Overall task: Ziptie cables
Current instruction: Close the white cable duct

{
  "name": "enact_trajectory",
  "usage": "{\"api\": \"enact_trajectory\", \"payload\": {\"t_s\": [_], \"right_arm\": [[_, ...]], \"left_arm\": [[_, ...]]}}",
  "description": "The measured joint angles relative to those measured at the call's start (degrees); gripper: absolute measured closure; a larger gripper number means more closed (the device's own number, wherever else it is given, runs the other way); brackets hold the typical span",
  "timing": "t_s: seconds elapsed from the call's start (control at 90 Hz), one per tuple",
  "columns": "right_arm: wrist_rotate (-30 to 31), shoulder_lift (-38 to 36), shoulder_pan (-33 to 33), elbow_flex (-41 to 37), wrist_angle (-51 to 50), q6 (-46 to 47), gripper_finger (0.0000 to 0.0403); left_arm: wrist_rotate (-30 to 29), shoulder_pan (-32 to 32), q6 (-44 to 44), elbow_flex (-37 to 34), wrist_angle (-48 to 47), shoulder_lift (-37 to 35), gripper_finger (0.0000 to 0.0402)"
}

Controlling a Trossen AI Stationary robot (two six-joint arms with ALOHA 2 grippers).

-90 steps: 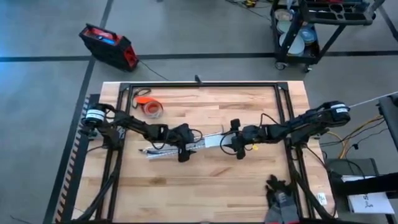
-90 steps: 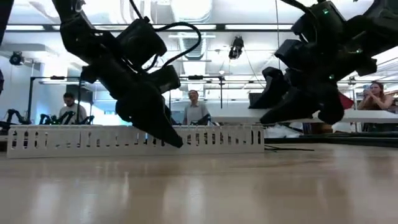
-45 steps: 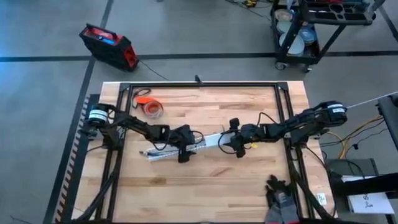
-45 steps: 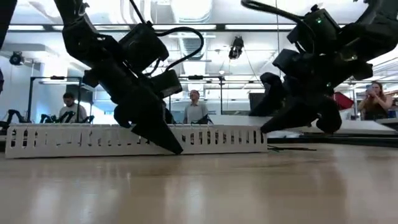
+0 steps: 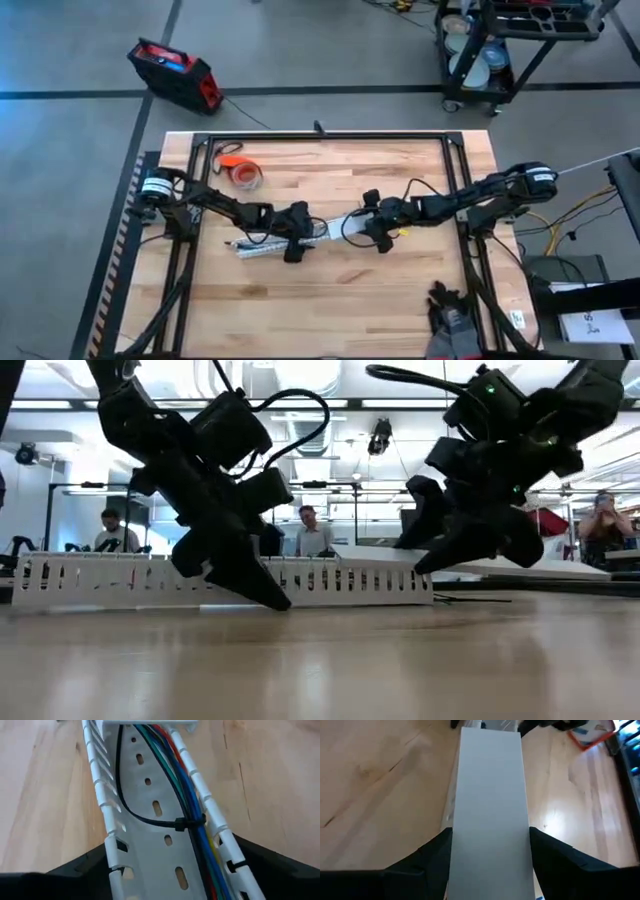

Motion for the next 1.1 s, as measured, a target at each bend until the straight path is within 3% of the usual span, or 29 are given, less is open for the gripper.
{"api": "enact_trajectory", "payload": {"t_s": [0.211,0.711,1.1], "right_arm": [[0.2,-0.4,-0.1,1.1,-2.8,6.0,0.0190],[0.4,-1.7,-0.4,1.4,-5.8,10.5,0.0192],[-6.1,-6.4,2.3,1.8,-6.7,13.7,0.0230]], "left_arm": [[-5.9,-2.1,3.2,-0.1,-0.8,0.0,0.0095],[-7.4,-2.3,1.8,-0.2,-1.1,-0.1,0.0086],[-13.0,-2.3,3.2,-0.2,-4.0,-3.9,0.0048]]}}
